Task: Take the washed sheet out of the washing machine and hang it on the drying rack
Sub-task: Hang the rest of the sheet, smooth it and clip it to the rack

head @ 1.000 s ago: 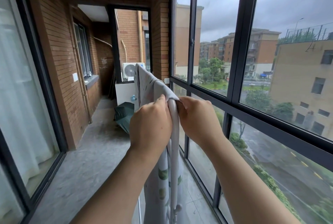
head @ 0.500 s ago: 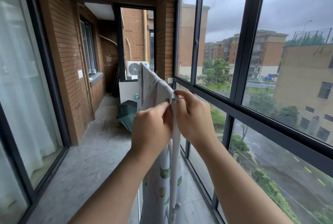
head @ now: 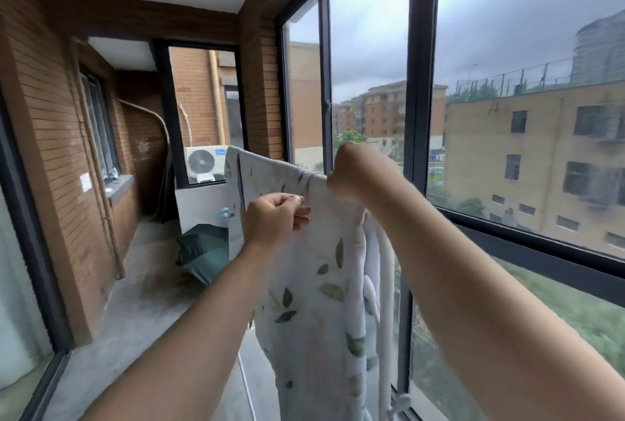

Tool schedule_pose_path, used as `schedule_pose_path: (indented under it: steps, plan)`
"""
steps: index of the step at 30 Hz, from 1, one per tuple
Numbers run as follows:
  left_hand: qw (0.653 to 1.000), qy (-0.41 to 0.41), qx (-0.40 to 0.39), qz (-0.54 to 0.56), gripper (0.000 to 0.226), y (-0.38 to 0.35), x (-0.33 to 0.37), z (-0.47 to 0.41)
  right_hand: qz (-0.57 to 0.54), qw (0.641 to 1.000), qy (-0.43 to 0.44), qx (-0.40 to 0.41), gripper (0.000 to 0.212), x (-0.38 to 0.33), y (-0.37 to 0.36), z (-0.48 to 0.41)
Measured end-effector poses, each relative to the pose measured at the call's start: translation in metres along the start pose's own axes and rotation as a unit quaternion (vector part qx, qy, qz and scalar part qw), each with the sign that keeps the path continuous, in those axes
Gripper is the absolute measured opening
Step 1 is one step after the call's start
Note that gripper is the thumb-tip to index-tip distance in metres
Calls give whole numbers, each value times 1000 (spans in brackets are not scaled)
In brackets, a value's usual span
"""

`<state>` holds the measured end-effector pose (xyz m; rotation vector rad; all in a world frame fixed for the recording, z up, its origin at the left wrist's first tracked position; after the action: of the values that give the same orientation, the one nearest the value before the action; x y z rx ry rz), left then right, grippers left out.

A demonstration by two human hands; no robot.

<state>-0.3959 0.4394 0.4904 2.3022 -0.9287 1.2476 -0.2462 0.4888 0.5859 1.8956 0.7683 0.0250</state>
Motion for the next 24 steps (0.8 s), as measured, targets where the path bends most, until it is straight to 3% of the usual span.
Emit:
schedule_pose_path:
  steps: [5,11,19,24]
  plan:
    - [999,28,-39,-6,14,41,-27,-38,93,994,-51,2,4,-44,-8,0]
    - [996,52,-65,3,16,60,-60,-90,131,983,-122,-25,10,-53,-36,-12]
    - [994,59,-87,10,11,30,-90,-147,132,981,-142,14,10,-68,-58,-53]
    - [993,25,-92,-68,25,19,-110,-192,118,978,-166,50,18,-66,-73,-70]
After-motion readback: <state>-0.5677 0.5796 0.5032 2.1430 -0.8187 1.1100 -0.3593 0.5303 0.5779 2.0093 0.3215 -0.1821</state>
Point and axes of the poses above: each hand's wrist, its own z-axis away from the middle knuckle, its own y-axis out of the back of the hand, x = y × z, the point moved 6 cm from there along -z, towards the middle knuckle, and after that the axes turned 10 degrees about -y, right-handed, at the moved point
